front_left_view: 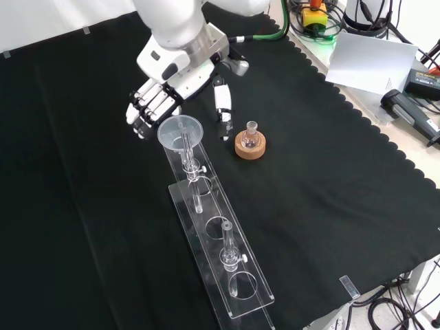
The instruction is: Pick up the funnel from the transparent funnel stand.
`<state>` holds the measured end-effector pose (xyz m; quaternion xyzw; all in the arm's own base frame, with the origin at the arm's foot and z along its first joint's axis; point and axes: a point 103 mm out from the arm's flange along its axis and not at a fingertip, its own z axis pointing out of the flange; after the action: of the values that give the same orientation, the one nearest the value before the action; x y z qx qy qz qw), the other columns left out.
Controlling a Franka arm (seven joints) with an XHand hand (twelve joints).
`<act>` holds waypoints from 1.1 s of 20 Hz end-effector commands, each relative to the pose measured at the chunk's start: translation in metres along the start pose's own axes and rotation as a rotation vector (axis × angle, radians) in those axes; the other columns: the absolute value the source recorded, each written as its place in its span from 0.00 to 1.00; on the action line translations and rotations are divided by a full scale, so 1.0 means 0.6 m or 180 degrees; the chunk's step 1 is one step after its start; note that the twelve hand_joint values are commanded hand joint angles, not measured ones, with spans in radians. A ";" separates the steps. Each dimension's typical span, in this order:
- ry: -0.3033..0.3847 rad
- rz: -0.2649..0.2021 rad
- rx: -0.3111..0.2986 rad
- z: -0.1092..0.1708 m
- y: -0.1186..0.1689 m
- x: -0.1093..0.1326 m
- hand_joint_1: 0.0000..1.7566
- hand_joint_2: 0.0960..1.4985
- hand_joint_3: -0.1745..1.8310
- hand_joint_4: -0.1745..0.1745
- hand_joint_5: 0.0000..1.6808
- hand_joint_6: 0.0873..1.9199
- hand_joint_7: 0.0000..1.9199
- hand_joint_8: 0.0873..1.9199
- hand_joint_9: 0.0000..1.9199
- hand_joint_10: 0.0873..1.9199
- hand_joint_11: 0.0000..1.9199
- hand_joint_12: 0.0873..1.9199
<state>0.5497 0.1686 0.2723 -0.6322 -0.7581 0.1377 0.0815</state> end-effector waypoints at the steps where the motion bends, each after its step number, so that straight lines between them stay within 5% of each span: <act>1: 0.0014 0.0023 0.0126 0.020 0.020 -0.015 0.23 0.41 0.09 0.30 0.00 0.00 0.04 0.06 0.00 0.06 0.00 0.18; 14: 0.0056 0.0023 0.0186 0.050 0.016 -0.030 0.24 0.42 0.09 0.27 0.00 0.00 0.04 0.13 0.00 0.12 0.00 0.22; 22: 0.0069 0.0019 0.0118 0.055 0.013 -0.019 0.26 0.44 0.10 0.25 0.00 0.00 0.08 0.22 0.00 0.26 0.00 0.32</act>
<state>0.5499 0.1520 0.2386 -0.6343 -0.7511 0.1512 0.1031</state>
